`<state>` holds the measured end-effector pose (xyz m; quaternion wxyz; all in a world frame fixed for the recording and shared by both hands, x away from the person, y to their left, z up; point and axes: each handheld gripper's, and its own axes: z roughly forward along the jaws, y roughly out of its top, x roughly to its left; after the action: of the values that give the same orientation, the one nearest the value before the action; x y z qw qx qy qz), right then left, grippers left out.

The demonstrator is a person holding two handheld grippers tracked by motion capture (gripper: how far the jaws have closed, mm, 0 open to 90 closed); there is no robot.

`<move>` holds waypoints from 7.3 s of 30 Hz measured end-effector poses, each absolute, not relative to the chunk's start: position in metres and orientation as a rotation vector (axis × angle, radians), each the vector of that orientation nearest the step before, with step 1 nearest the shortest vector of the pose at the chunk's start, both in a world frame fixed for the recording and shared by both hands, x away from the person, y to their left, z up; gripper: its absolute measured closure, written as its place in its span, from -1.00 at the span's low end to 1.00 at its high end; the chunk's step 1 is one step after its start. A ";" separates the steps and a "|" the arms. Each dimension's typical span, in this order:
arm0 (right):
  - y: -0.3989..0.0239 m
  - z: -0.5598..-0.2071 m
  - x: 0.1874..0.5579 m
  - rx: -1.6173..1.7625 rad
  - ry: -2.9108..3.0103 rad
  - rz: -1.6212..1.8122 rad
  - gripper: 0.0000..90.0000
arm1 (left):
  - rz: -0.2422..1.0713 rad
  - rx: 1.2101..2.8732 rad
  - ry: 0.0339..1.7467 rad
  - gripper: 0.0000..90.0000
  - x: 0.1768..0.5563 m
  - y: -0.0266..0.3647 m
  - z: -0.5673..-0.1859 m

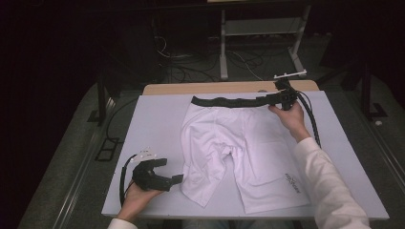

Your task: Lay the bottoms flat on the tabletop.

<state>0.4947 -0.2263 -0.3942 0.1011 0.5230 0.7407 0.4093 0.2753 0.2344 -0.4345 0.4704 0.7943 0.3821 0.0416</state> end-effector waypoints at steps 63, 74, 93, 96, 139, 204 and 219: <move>-0.036 -0.438 0.247 0.779 2.962 1.269 -0.68 | 0.079 2.128 0.892 -1.00 0.307 0.205 -0.431; -0.027 -0.446 0.240 0.759 2.997 1.217 -0.56 | 0.032 2.169 0.876 -0.75 0.310 0.207 -0.434; -0.021 -0.453 0.219 0.714 2.781 1.107 0.69 | 0.146 2.289 0.835 0.29 0.315 0.194 -0.448; -0.024 -0.453 0.225 0.752 2.795 1.128 0.87 | 0.127 2.274 0.879 0.64 0.318 0.195 -0.447; -0.038 -0.444 0.242 0.818 3.101 1.218 0.91 | 0.067 2.413 0.900 0.95 0.254 0.258 -0.405; -0.191 -0.391 0.300 1.079 2.557 1.311 -1.00 | 0.142 2.102 0.750 -1.00 0.296 0.205 -0.387; -0.231 -0.408 0.289 1.242 2.409 1.369 -1.00 | 0.143 1.967 0.819 -1.00 0.296 0.217 -0.399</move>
<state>0.2893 -0.2308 -0.4082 0.0524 0.4085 0.7923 0.4502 0.2961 0.2171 -0.3988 0.4823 0.8069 0.3359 0.0588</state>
